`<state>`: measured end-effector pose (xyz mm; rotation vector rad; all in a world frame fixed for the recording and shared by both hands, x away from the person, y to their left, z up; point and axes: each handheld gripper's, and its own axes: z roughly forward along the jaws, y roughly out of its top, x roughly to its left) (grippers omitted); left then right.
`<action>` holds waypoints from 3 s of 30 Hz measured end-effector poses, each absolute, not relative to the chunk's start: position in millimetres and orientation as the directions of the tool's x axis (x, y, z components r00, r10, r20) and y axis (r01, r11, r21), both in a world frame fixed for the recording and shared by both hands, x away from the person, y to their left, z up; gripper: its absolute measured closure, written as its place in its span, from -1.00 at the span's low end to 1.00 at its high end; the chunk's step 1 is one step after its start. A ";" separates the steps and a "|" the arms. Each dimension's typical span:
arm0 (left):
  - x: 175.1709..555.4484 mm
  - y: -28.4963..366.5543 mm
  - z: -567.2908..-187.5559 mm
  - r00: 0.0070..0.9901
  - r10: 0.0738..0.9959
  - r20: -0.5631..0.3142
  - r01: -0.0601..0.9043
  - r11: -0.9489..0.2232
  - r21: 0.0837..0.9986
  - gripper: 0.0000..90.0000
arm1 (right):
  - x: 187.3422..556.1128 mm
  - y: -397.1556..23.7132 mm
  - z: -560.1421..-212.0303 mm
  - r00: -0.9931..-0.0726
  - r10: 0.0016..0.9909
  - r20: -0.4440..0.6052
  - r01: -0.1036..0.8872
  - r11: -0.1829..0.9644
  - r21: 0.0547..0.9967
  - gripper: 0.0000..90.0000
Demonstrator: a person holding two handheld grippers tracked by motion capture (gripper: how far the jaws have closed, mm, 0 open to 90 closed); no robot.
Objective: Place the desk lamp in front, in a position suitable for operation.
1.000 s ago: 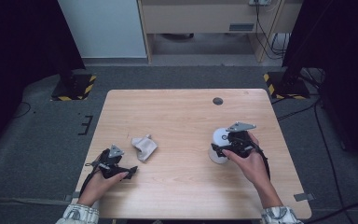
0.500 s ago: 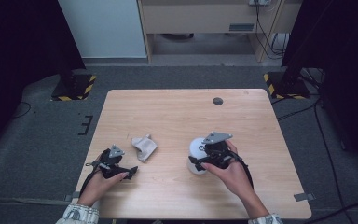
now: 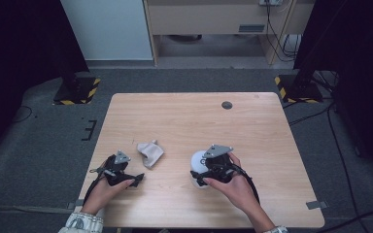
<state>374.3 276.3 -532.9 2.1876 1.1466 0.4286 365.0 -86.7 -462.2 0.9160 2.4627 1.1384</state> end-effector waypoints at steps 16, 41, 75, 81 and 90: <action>375.2 279.6 -517.3 0.567 0.823 -0.008 0.586 -0.397 0.706 -0.90 | 342.4 -137.3 -475.8 -0.784 0.621 0.014 0.430 0.526 0.734 -0.87; 432.8 241.9 -520.8 0.606 0.795 -0.006 0.537 -0.404 0.740 0.54 | 342.7 -154.3 -497.4 -0.764 0.644 0.037 0.480 0.529 0.700 -0.55; 354.0 180.1 -445.6 0.814 0.580 -0.017 0.296 -0.390 0.872 0.70 | 344.7 -131.2 -471.1 -0.801 0.598 0.027 0.373 0.463 0.804 -0.86; 349.2 170.2 -440.9 0.833 0.553 -0.011 0.274 -0.396 0.877 0.70 | 351.8 -119.7 -465.6 -0.823 0.567 0.034 0.339 0.442 0.830 -0.89; 351.6 158.4 -445.6 0.846 0.534 -0.005 0.269 -0.418 0.868 0.70 | 355.2 -112.6 -466.1 -0.817 0.576 -0.003 0.310 0.443 0.842 -0.79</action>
